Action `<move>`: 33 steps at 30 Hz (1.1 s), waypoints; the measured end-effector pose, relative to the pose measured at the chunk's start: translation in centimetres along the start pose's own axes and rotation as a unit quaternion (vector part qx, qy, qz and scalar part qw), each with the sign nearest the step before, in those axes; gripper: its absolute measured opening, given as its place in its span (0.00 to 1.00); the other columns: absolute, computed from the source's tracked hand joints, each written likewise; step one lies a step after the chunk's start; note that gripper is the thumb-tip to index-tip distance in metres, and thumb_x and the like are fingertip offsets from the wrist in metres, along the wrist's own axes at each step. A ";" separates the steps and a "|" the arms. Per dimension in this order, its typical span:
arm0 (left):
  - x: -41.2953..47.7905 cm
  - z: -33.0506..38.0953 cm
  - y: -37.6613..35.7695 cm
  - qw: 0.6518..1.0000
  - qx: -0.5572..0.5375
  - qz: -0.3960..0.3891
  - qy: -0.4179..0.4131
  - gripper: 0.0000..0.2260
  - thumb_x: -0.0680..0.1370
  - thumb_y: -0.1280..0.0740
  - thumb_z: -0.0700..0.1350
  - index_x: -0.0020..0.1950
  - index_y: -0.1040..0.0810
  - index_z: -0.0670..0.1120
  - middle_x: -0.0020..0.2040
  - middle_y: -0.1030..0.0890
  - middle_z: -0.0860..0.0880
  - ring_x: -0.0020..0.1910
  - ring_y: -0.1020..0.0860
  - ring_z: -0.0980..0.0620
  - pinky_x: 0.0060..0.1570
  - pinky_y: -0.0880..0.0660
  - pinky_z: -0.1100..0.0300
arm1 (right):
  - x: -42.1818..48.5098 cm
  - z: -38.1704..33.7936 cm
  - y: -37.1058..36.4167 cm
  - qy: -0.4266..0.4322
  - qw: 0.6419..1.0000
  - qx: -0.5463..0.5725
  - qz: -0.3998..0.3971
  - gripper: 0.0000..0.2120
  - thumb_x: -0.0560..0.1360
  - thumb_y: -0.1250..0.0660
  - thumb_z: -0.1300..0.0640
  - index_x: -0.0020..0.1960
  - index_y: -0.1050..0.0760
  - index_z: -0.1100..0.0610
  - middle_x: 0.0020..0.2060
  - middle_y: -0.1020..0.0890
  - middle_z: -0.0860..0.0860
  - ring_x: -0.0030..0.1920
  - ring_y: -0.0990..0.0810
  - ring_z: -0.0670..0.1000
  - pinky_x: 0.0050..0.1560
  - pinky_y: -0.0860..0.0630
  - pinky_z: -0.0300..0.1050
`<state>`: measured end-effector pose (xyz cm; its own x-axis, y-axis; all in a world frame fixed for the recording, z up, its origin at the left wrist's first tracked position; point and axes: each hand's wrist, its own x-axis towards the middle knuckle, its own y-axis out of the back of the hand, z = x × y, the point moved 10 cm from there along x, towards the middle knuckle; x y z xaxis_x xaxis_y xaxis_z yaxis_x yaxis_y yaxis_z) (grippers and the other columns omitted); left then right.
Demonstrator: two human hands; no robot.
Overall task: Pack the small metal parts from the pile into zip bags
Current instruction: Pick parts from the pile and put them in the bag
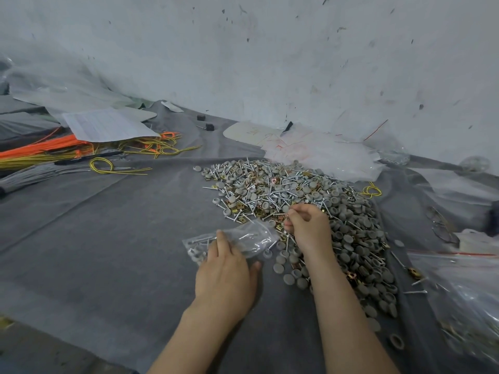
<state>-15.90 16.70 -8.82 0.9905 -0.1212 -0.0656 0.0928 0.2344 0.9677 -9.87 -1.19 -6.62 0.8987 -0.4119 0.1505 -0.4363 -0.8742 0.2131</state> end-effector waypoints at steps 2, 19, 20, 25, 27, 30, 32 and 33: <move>0.3 -0.2 0.0 1.000 0.004 -0.002 0.009 0.32 0.82 0.49 0.58 0.77 0.49 0.38 0.78 0.53 0.41 0.76 0.48 0.43 0.72 0.45 0.52 | 0.0 0.0 0.0 -0.001 1.000 -0.007 -0.001 0.04 0.78 0.37 0.63 0.50 0.25 0.58 0.38 0.20 0.50 0.35 0.21 0.45 0.37 0.25 0.34; 1.1 0.2 -0.1 0.997 0.060 0.054 0.002 0.33 0.79 0.51 0.64 0.76 0.47 0.41 0.76 0.43 0.42 0.74 0.43 0.43 0.72 0.47 0.49 | -0.3 -0.7 -0.8 0.026 0.999 -0.016 -0.037 0.07 0.78 0.39 0.67 0.48 0.24 0.59 0.36 0.21 0.51 0.34 0.23 0.46 0.34 0.24 0.31; 1.2 0.0 0.2 0.996 0.068 0.063 0.011 0.32 0.79 0.52 0.64 0.74 0.42 0.43 0.73 0.39 0.43 0.72 0.40 0.43 0.70 0.46 0.49 | -0.3 -0.6 -0.8 0.025 0.999 -0.016 -0.037 0.07 0.78 0.39 0.67 0.48 0.24 0.59 0.36 0.21 0.51 0.34 0.22 0.46 0.34 0.24 0.32; 1.3 -0.6 0.5 0.993 0.073 0.087 0.009 0.32 0.79 0.52 0.65 0.75 0.41 0.45 0.74 0.42 0.43 0.72 0.41 0.44 0.71 0.48 0.49 | -0.2 -0.5 -0.8 0.022 0.999 -0.016 -0.035 0.07 0.78 0.39 0.66 0.47 0.24 0.57 0.37 0.21 0.51 0.35 0.22 0.47 0.39 0.23 0.37; 1.3 -0.7 0.1 0.995 0.071 0.070 0.007 0.34 0.79 0.53 0.65 0.77 0.46 0.43 0.78 0.48 0.43 0.76 0.47 0.44 0.73 0.55 0.47 | -0.3 -0.5 -0.9 0.023 0.999 -0.015 -0.036 0.09 0.78 0.39 0.66 0.45 0.25 0.55 0.36 0.21 0.51 0.35 0.22 0.46 0.39 0.22 0.37; 1.2 -1.0 -0.3 0.996 0.078 0.045 0.017 0.36 0.78 0.53 0.66 0.78 0.51 0.42 0.79 0.50 0.43 0.77 0.52 0.44 0.72 0.62 0.43 | -0.3 -0.5 -0.9 0.025 0.999 -0.012 -0.039 0.10 0.78 0.39 0.66 0.44 0.25 0.54 0.37 0.20 0.50 0.34 0.22 0.45 0.36 0.23 0.33; 1.2 -1.2 -0.5 0.996 0.082 0.032 0.026 0.37 0.78 0.53 0.67 0.78 0.53 0.43 0.79 0.53 0.44 0.77 0.56 0.42 0.70 0.65 0.39 | -0.2 -0.4 -1.0 0.022 0.999 -0.011 -0.040 0.10 0.78 0.39 0.66 0.45 0.25 0.54 0.37 0.20 0.51 0.34 0.22 0.45 0.36 0.23 0.34; 1.2 -1.2 -0.6 0.996 0.082 0.028 0.029 0.38 0.78 0.54 0.67 0.78 0.53 0.43 0.79 0.55 0.43 0.77 0.58 0.41 0.70 0.66 0.38 | -0.2 -0.4 -1.0 0.020 0.999 -0.009 -0.040 0.10 0.78 0.39 0.67 0.44 0.25 0.54 0.37 0.20 0.51 0.34 0.22 0.45 0.36 0.23 0.34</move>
<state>-14.63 17.55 -9.74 0.9983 -0.0554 -0.0200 0.0243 0.0784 0.9966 -9.64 -0.15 -6.52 0.9285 -0.3301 0.1702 -0.3643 -0.8989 0.2436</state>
